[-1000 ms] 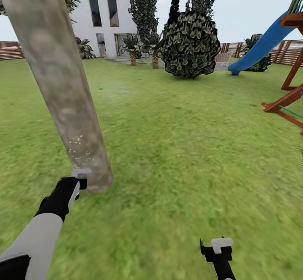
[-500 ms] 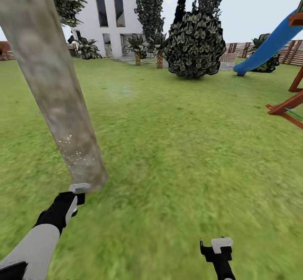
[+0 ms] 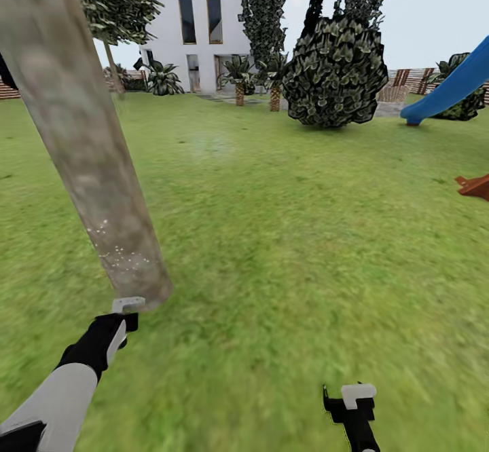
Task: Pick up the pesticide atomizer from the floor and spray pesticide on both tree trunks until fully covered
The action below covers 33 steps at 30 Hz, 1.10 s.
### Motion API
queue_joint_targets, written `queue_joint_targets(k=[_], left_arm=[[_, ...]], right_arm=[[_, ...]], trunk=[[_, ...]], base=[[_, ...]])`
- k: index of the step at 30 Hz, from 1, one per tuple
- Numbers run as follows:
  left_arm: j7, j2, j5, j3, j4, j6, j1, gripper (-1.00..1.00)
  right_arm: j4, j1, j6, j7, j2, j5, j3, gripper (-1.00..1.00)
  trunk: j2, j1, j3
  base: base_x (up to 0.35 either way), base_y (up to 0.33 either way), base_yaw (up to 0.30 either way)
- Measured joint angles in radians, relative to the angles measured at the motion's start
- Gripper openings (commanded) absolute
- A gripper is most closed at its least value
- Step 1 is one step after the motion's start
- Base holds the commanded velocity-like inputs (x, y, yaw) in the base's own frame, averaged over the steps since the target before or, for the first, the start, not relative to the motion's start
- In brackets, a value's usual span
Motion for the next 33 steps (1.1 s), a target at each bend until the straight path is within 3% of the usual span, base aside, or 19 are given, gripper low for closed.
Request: queue_joint_targets(k=[2, 9, 17, 22, 33], left_arm=[[0.007, 0.001, 0.000, -0.001, 0.026, -0.044, 0.000, -1.00], [0.056, 0.001, 0.006, 0.000, 0.050, -0.059, 0.000, -1.00], [0.056, -0.001, 0.004, 0.003, 0.073, -0.062, 0.000, -1.00], [0.056, 0.000, 0.002, 0.045, 0.074, -0.063, 0.000, -1.00], [0.056, -0.006, 0.003, 0.049, 0.076, -0.070, 0.000, -1.00]], right_arm=[[0.000, 0.000, 0.000, 0.000, 0.000, 0.000, 0.000, 1.00], [0.000, 0.000, 0.000, -0.001, 0.000, 0.000, 0.000, 1.00], [0.000, 0.000, 0.000, 0.000, 0.002, 0.001, 0.001, 1.00], [0.000, 0.000, 0.000, 0.001, 0.002, 0.001, 0.001, 1.00], [0.000, 0.000, 0.000, 0.001, 0.001, 0.001, 0.000, 1.00]], trunk=[[0.000, 0.000, 0.000], [0.000, 0.000, 0.000], [0.000, 0.000, 0.000], [0.000, 0.000, 0.000], [0.000, 0.000, 0.000]], base=[[0.186, -0.241, 0.000], [0.194, -0.234, 0.016], [0.204, -0.226, 0.255], [0.243, -0.180, 0.278], [0.173, -0.222, 0.186]])
